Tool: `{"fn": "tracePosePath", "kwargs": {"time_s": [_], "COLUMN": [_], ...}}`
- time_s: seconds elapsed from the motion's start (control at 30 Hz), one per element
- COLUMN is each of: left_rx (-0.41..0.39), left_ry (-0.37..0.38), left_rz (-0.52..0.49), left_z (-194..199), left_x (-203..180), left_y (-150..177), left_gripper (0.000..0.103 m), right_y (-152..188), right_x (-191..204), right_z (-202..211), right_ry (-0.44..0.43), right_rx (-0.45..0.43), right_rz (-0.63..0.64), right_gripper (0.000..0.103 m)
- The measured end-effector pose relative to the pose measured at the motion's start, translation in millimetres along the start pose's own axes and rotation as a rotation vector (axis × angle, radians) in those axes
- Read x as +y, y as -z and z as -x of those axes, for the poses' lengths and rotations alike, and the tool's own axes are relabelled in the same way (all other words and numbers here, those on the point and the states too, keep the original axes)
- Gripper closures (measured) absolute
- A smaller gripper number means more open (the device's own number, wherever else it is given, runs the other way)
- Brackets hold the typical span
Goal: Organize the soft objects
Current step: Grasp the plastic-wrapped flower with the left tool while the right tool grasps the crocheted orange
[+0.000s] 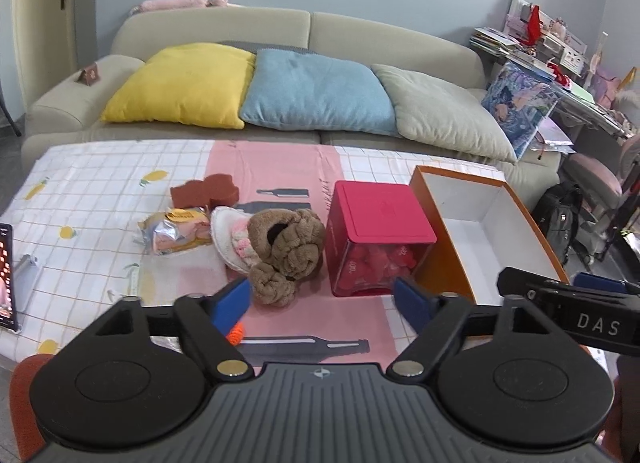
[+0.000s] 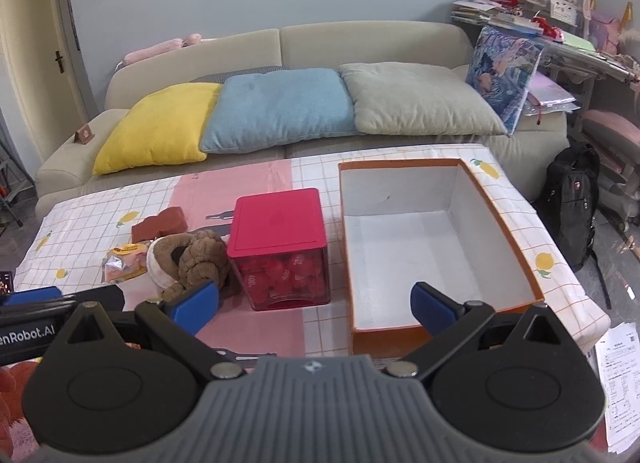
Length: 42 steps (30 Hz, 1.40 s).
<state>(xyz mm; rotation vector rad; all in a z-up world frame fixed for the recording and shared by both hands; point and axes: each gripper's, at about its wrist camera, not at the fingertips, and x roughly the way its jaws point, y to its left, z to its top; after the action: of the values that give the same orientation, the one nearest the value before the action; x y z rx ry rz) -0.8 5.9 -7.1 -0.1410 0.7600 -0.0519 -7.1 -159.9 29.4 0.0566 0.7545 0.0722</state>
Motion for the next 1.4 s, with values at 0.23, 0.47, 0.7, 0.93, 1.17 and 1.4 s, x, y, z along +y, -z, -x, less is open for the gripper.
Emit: {"fn": "tracePosePath", "kwargs": {"time_s": [0.23,0.47,0.7,0.93,1.17,1.4], "left_rx": [0.021,0.161,0.194,0.252,0.29,0.386], "left_ry": [0.045,0.031,-0.029,-0.134,-0.103,-0.043], "left_rz": [0.046,0.055,0.068,0.065,-0.416,-0.643], "left_z": [-16,-44,-57,-81,-97,-120], "left_x": [32,69,94,123,110,116], "left_y": [2,24,30,20,22,35], "left_gripper": [0.034,0.039,0.039,0.038,0.032,0.031], "right_y": [-3,6,16,27,34,39], "right_x": [5,21,52,94,131,158], "right_z": [-32,-82,-121,-149,-171,-194], "right_ry": [-0.077,-0.208,-0.26,-0.352,-0.413,-0.483], "right_rx": [0.081,0.252,0.348,0.4,0.44,0.447], "right_rz": [0.029,0.051,0.153,0.286,0.362,0.376], "right_gripper": [0.004,0.024,0.039,0.046,0.046,0.051]}}
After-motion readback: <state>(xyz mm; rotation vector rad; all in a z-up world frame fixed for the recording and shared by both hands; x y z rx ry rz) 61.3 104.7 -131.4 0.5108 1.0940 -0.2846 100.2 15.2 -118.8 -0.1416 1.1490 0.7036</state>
